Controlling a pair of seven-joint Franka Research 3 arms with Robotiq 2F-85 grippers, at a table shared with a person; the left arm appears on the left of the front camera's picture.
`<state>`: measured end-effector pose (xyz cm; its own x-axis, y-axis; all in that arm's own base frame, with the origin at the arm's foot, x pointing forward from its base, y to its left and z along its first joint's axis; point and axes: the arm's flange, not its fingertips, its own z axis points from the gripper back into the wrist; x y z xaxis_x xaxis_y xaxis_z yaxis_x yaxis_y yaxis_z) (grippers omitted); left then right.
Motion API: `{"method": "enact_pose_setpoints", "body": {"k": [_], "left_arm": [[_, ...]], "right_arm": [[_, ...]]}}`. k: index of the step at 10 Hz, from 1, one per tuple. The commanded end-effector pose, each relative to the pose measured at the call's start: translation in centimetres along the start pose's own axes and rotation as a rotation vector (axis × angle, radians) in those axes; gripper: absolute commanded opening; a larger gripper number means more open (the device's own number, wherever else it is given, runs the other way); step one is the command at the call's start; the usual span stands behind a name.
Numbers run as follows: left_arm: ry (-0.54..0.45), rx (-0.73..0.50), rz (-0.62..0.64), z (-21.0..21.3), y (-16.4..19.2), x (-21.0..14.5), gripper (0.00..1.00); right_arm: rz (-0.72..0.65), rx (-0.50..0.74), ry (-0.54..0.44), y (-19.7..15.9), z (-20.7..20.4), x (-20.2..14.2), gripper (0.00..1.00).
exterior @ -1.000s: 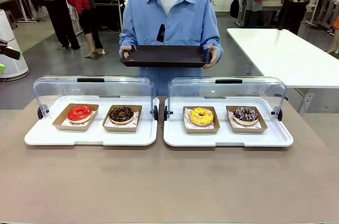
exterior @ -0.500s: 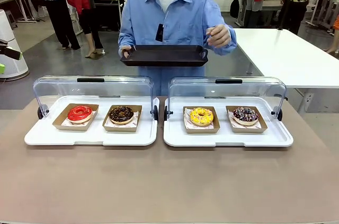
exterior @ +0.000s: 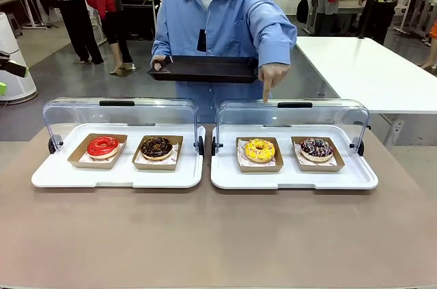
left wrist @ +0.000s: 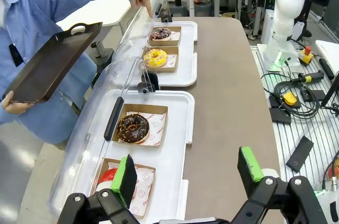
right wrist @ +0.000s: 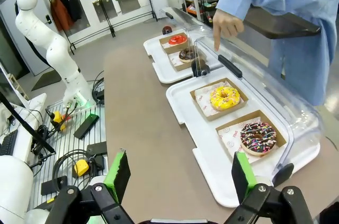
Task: Provide the desired donut to the person.
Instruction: Pick up and lift the Paper togo box containing the Donut pointed at by the person.
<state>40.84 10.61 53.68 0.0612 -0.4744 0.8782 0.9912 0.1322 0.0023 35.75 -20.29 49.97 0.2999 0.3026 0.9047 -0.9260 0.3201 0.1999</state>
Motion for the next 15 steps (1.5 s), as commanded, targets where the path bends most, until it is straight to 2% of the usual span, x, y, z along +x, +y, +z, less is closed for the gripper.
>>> {"method": "enact_pose_setpoints", "body": {"k": [1, 13, 14, 15], "left_arm": [[-0.001, -0.004, -0.002, 0.1, 0.0, 0.1, 1.0], [-0.001, -0.004, -0.002, 0.1, 0.0, 0.1, 1.0], [-0.001, -0.004, -0.002, 0.1, 0.0, 0.1, 1.0], [-0.001, -0.004, -0.002, 0.1, 0.0, 0.1, 1.0]], "right_arm": [[0.001, 0.004, -0.005, 0.0, -0.1, 0.0, 1.0], [0.0, 0.0, 0.0, 0.0, 0.0, 0.0, 1.0], [0.008, 0.017, 0.078, 0.5, -0.4, 1.6, 1.0], [0.019, 0.038, 0.209, 1.0, -1.6, 3.7, 1.0]]}}
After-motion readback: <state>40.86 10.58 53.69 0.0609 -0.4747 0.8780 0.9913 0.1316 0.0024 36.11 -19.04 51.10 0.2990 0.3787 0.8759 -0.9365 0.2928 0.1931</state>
